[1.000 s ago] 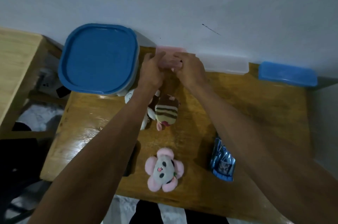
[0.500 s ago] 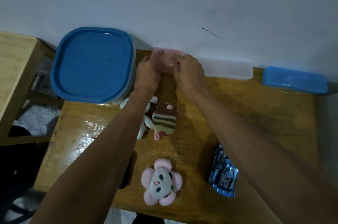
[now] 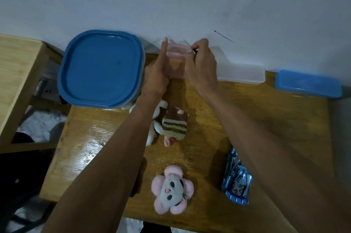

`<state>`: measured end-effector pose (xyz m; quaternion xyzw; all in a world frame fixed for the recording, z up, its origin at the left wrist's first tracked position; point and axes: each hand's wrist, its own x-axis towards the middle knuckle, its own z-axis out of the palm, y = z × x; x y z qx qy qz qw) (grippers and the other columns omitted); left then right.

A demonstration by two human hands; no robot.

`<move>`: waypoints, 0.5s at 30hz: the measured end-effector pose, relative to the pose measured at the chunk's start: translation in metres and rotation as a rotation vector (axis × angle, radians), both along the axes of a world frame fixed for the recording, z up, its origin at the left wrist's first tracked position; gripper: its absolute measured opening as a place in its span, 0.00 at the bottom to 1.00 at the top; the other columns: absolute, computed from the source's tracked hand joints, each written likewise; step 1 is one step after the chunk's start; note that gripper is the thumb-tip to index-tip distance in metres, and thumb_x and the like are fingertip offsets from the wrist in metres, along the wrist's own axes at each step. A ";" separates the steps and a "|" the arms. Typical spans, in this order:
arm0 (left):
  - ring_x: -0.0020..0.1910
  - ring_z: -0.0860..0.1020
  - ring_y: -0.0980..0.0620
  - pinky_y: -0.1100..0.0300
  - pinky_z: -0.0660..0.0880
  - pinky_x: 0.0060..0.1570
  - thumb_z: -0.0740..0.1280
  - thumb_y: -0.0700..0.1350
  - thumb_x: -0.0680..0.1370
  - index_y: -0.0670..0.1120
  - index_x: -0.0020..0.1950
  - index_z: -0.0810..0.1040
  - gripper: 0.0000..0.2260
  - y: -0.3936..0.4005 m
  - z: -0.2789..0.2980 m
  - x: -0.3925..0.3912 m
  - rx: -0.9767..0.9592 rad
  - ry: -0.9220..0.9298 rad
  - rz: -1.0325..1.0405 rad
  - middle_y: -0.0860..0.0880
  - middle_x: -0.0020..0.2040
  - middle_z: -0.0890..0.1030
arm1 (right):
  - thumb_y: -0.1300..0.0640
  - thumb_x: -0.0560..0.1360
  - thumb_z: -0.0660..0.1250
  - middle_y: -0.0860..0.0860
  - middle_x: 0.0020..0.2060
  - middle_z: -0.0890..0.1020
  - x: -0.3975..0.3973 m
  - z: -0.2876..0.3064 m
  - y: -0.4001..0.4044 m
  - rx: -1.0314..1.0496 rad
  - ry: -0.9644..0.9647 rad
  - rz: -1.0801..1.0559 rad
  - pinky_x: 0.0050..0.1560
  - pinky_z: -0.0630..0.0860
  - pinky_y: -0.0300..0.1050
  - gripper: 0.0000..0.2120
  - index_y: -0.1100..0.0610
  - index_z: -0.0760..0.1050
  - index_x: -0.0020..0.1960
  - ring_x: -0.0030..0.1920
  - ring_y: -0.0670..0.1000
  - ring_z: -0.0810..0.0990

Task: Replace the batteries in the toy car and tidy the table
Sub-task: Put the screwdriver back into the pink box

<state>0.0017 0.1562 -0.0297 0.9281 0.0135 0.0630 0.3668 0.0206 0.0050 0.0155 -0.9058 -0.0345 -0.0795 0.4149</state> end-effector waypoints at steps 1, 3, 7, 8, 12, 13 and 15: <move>0.32 0.71 0.63 0.75 0.66 0.33 0.62 0.31 0.77 0.51 0.83 0.51 0.39 0.001 0.000 0.001 -0.022 0.014 -0.003 0.48 0.41 0.77 | 0.57 0.83 0.57 0.51 0.43 0.76 -0.004 -0.003 0.000 0.010 -0.002 0.019 0.35 0.66 0.38 0.06 0.59 0.68 0.55 0.40 0.49 0.75; 0.32 0.72 0.63 0.74 0.68 0.32 0.63 0.30 0.77 0.53 0.83 0.51 0.39 0.001 0.000 0.001 -0.078 0.035 0.006 0.47 0.41 0.78 | 0.58 0.83 0.57 0.51 0.43 0.77 -0.010 -0.010 -0.001 -0.015 0.027 0.044 0.35 0.64 0.34 0.06 0.59 0.70 0.54 0.41 0.50 0.75; 0.30 0.71 0.60 0.71 0.68 0.30 0.63 0.30 0.78 0.49 0.83 0.52 0.37 0.001 -0.003 0.000 -0.094 -0.010 -0.014 0.43 0.37 0.76 | 0.55 0.82 0.64 0.51 0.51 0.80 -0.015 -0.023 0.003 -0.227 0.064 0.038 0.48 0.72 0.42 0.09 0.54 0.80 0.58 0.55 0.53 0.75; 0.30 0.73 0.57 0.69 0.69 0.30 0.63 0.30 0.78 0.50 0.83 0.52 0.38 0.002 -0.004 0.001 -0.091 -0.007 -0.022 0.42 0.37 0.77 | 0.54 0.81 0.65 0.51 0.52 0.80 -0.014 -0.023 0.006 -0.278 0.073 0.004 0.50 0.73 0.45 0.10 0.52 0.82 0.59 0.56 0.54 0.73; 0.30 0.73 0.57 0.67 0.71 0.31 0.63 0.30 0.77 0.51 0.83 0.50 0.39 0.004 -0.006 0.003 -0.101 -0.001 -0.039 0.41 0.37 0.79 | 0.54 0.79 0.69 0.51 0.47 0.83 -0.007 -0.023 0.019 -0.377 0.159 -0.050 0.50 0.75 0.51 0.07 0.49 0.86 0.53 0.56 0.56 0.74; 0.30 0.73 0.57 0.67 0.71 0.30 0.63 0.30 0.77 0.51 0.83 0.51 0.39 0.004 -0.007 0.004 -0.094 -0.006 -0.038 0.41 0.37 0.79 | 0.54 0.78 0.69 0.51 0.47 0.84 -0.005 -0.023 0.022 -0.387 0.174 -0.054 0.50 0.76 0.51 0.07 0.49 0.86 0.51 0.56 0.56 0.74; 0.29 0.73 0.58 0.67 0.70 0.29 0.63 0.30 0.76 0.51 0.83 0.51 0.40 0.003 -0.006 0.003 -0.093 -0.016 -0.032 0.42 0.36 0.78 | 0.54 0.78 0.70 0.51 0.46 0.84 -0.003 -0.026 0.024 -0.387 0.195 -0.067 0.51 0.76 0.52 0.05 0.51 0.85 0.49 0.56 0.57 0.74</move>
